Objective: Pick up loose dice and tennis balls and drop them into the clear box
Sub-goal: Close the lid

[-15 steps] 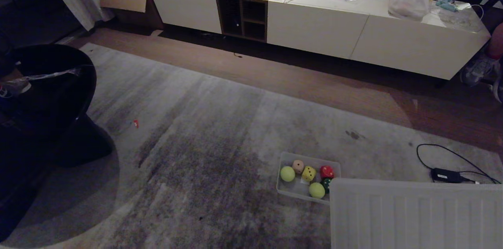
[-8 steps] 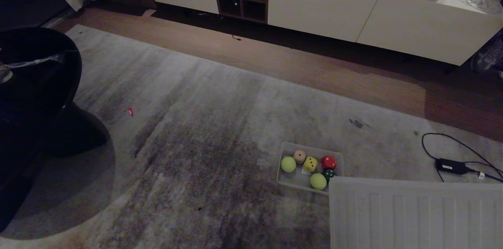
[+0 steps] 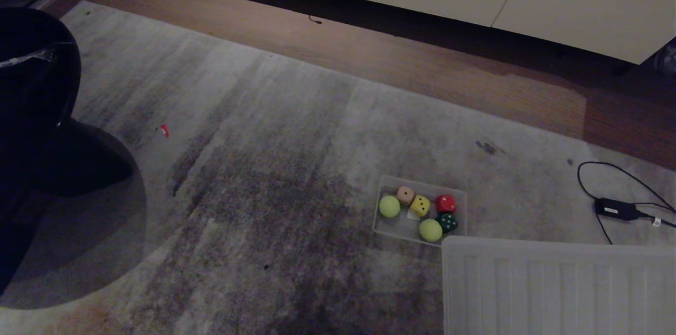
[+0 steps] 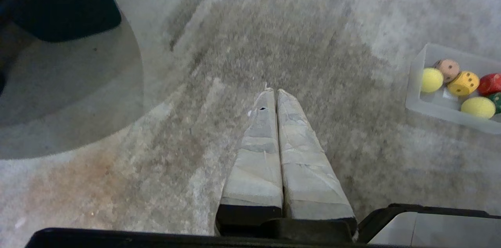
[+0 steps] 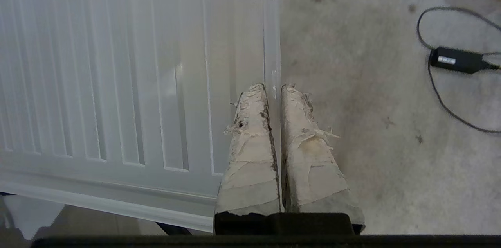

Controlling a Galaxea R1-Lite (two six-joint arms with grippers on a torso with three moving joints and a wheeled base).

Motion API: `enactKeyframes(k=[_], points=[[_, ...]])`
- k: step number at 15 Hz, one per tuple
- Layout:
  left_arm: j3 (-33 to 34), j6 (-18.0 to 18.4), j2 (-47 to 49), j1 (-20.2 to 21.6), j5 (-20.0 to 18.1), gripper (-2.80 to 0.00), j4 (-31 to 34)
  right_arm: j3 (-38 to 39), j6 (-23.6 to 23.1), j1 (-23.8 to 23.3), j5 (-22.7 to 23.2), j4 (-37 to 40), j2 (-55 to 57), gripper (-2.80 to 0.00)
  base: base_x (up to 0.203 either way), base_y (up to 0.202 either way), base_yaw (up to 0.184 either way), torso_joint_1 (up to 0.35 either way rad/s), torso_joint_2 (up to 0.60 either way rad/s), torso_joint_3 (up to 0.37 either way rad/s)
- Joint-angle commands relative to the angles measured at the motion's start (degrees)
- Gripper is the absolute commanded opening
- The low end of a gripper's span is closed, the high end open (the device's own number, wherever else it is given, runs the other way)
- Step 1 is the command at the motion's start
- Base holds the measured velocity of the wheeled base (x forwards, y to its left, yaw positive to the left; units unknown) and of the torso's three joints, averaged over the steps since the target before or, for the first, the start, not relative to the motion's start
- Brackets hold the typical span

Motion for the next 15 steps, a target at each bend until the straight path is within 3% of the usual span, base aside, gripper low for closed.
enactKeyframes(k=[1, 9, 15], points=[[0.1, 0.0, 0.1, 0.0, 0.1, -2.80, 0.0, 0.1, 0.0, 0.0, 0.0, 0.0, 0.1, -2.80, 0.000, 0.000, 0.000, 0.000, 0.00, -0.195], [0.1, 0.2, 0.1, 0.0, 0.1, -2.80, 0.0, 0.1, 0.0, 0.0, 0.0, 0.0, 0.1, -2.80, 0.000, 0.000, 0.000, 0.000, 0.00, -0.197], [0.1, 0.2, 0.1, 0.0, 0.1, -2.80, 0.1, 0.1, 0.0, 0.0, 0.0, 0.0, 0.1, -2.80, 0.000, 0.000, 0.000, 0.000, 0.01, -0.055]])
